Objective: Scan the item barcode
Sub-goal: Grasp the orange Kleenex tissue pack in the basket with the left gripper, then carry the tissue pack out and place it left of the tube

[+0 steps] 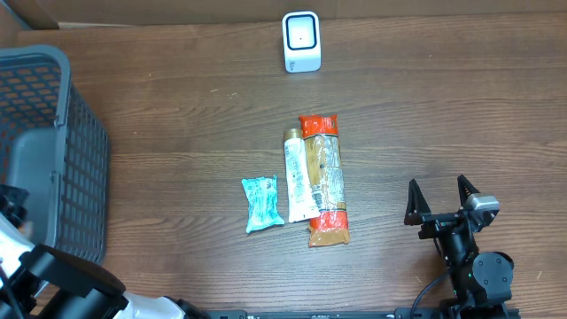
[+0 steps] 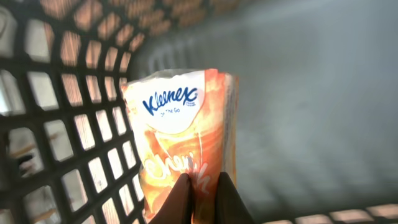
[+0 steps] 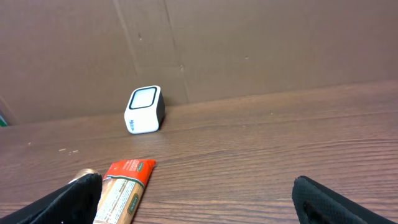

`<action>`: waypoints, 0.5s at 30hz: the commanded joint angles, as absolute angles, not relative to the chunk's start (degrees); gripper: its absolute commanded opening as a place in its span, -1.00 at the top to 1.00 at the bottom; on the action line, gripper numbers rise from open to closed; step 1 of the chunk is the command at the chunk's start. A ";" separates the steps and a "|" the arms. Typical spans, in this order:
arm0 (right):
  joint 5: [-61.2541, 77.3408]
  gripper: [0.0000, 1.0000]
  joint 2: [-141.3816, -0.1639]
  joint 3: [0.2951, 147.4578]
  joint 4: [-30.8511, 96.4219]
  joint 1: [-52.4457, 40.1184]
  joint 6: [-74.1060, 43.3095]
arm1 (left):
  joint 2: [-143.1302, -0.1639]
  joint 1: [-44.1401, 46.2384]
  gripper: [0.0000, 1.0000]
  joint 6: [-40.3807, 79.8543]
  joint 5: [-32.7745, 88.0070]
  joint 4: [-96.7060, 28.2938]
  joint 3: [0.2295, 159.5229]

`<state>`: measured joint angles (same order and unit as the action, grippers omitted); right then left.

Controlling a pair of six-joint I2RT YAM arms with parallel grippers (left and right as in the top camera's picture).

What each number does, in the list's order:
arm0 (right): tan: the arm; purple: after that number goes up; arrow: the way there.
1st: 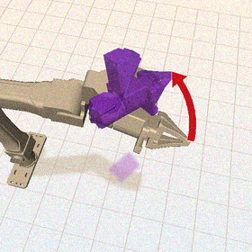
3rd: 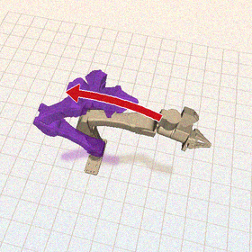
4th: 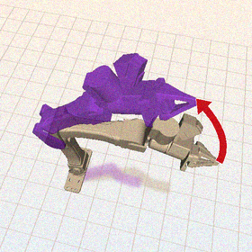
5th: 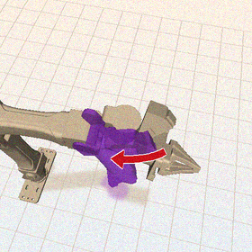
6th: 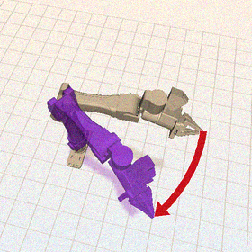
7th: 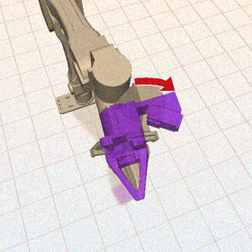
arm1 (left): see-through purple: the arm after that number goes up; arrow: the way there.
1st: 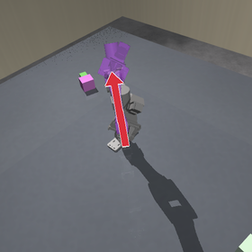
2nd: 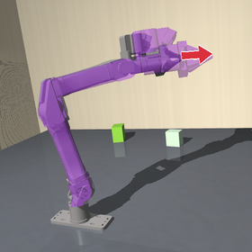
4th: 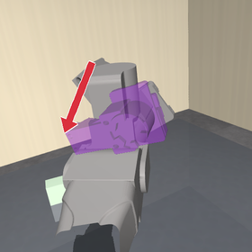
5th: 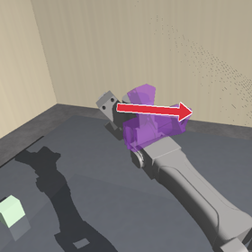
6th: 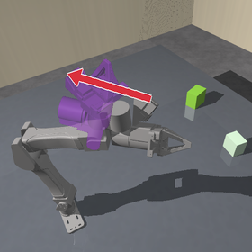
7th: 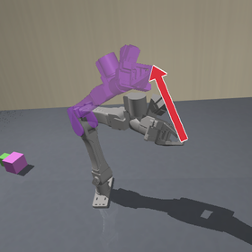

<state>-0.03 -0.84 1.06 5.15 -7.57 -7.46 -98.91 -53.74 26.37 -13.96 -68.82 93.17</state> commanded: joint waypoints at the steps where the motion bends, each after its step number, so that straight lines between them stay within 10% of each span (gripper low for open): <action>1: -0.36 -1.00 -0.32 0.47 4.80 -7.38 -7.40 | -98.43 -53.89 0.91 25.23 -10.11 -70.48 103.50; 15: -0.36 -1.00 -0.32 0.47 4.80 -7.38 -7.40 | -95.79 -40.51 0.92 21.43 19.33 -74.39 128.53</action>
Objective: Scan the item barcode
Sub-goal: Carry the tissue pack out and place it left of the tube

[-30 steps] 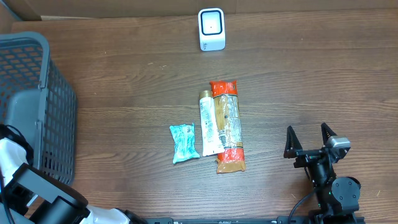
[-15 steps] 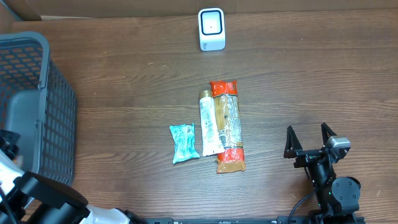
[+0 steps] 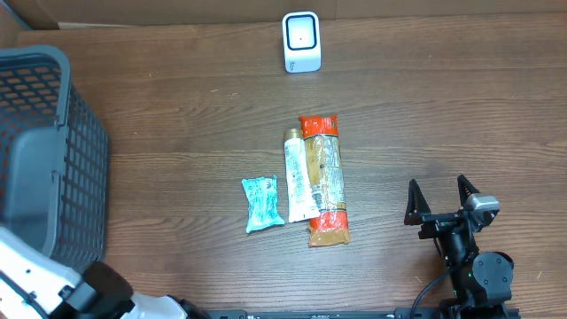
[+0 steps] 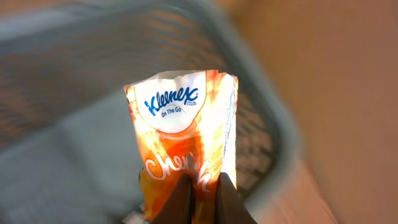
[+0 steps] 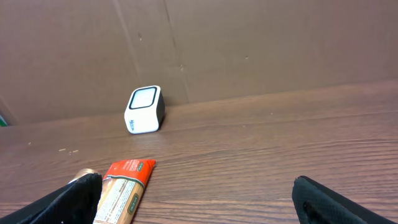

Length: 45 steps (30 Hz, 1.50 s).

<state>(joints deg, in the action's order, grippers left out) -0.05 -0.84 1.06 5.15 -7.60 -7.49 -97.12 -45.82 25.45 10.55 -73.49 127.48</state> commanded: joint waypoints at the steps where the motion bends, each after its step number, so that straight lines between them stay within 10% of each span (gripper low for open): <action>1: -0.36 -1.00 -0.32 0.47 4.80 -7.38 -7.40 | -95.53 -37.50 0.92 20.23 19.31 -75.16 128.53; 18: -0.38 -1.00 -0.32 0.47 4.80 -7.38 -7.40 | -96.42 15.57 0.92 26.81 -6.13 -78.65 114.10; 39: -0.38 -1.00 -0.32 0.47 4.80 -7.38 -7.40 | -99.90 20.27 0.91 34.68 -10.57 -38.89 67.79; 42: -0.36 -1.00 -0.32 0.47 4.80 -7.38 -7.40 | -100.79 20.27 0.63 34.37 -12.49 -38.04 67.59; 45: -0.38 -1.00 -0.32 0.47 4.80 -7.38 -7.40 | -100.92 20.27 -0.25 30.92 -12.40 -37.21 67.59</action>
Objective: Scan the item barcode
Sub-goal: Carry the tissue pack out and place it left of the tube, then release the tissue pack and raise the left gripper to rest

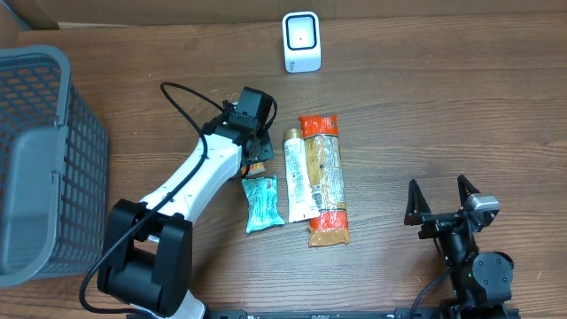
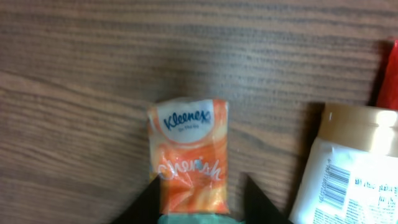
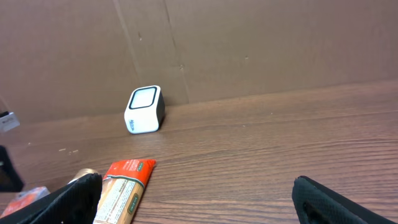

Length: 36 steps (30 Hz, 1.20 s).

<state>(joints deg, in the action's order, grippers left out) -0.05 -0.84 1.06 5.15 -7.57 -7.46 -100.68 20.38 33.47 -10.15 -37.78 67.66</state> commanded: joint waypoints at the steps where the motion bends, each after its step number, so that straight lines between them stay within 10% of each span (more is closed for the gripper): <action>1: -0.38 -1.00 -0.32 0.47 4.80 -7.38 -7.40 | -100.92 20.27 -0.53 29.54 -12.27 -37.23 67.75; 3: -0.36 -1.00 -0.32 0.47 4.80 -7.38 -7.40 | -100.88 20.27 -1.00 27.11 -12.21 -37.56 68.23; 19: -0.38 -1.00 -0.32 0.47 4.80 -7.38 -7.40 | -93.17 13.65 -1.00 12.84 -15.46 -70.61 109.34; 36: -0.38 -1.00 -0.32 0.47 4.80 -7.38 -7.40 | -91.24 -17.76 -0.96 -4.05 7.33 -76.66 118.10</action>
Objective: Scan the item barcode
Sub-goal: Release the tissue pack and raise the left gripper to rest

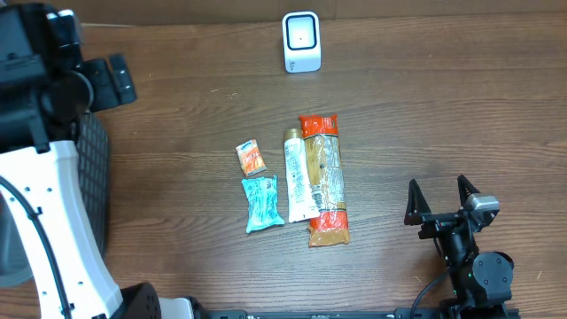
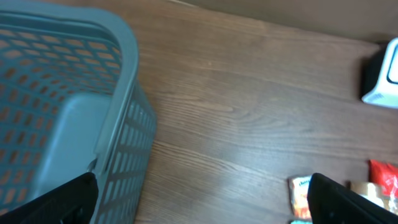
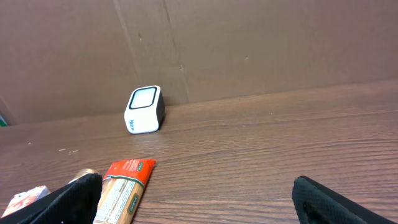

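A small orange Kleenex tissue pack [image 1: 251, 159] lies flat on the wooden table, left of the white tube [image 1: 299, 186] and above the teal pack [image 1: 262, 204]. It shows at the bottom edge of the left wrist view [image 2: 300, 198] and at the lower left corner of the right wrist view [image 3: 25, 200]. The white scanner [image 1: 301, 41] stands at the table's far edge, its window seen in the right wrist view [image 3: 144, 109]. My left gripper [image 2: 202, 211] is open and empty, high at the left by the basket. My right gripper [image 1: 438, 188] stands open and empty at the front right.
The grey mesh basket [image 2: 68, 124] sits at the table's left edge, partly hidden by my left arm in the overhead view. A long red and tan snack packet [image 1: 323, 177] lies right of the tube. A cardboard wall [image 3: 249, 43] backs the table.
My left gripper was low with open jaws astride the tissue pack on the table. Now it is high and far to the left, by the basket. The pack stays on the table.
My left gripper was shut on the tissue pack inside the basket, then held it above the basket rim. Later the pack lay on the table left of the tube between opened jaws. Now the gripper is away from it. The right arm has stayed still.
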`<action>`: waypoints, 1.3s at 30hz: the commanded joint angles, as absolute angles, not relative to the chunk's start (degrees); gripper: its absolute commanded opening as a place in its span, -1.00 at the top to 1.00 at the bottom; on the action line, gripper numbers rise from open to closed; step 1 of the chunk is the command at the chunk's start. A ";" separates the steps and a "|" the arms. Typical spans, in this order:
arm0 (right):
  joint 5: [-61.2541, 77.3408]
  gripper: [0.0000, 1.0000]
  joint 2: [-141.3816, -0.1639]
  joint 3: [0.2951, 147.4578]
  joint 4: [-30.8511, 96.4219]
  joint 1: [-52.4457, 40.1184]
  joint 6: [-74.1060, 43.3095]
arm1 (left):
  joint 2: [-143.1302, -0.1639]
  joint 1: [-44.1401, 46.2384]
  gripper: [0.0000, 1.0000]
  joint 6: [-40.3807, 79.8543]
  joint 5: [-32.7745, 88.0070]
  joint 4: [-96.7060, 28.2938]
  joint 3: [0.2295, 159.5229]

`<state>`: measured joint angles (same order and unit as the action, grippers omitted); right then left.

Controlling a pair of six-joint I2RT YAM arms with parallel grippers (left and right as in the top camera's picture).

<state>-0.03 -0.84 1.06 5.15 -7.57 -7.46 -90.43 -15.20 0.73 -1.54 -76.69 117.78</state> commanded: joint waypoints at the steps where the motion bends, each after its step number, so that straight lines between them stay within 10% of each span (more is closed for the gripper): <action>1: -0.38 -1.00 -0.32 0.47 4.80 -7.38 -7.40 | -91.44 -18.50 -0.97 -4.05 7.77 -76.58 118.10; 39: -0.36 -1.00 -0.34 0.47 4.80 -7.38 -7.40 | -91.61 -19.44 -1.00 -4.08 7.09 -76.53 118.10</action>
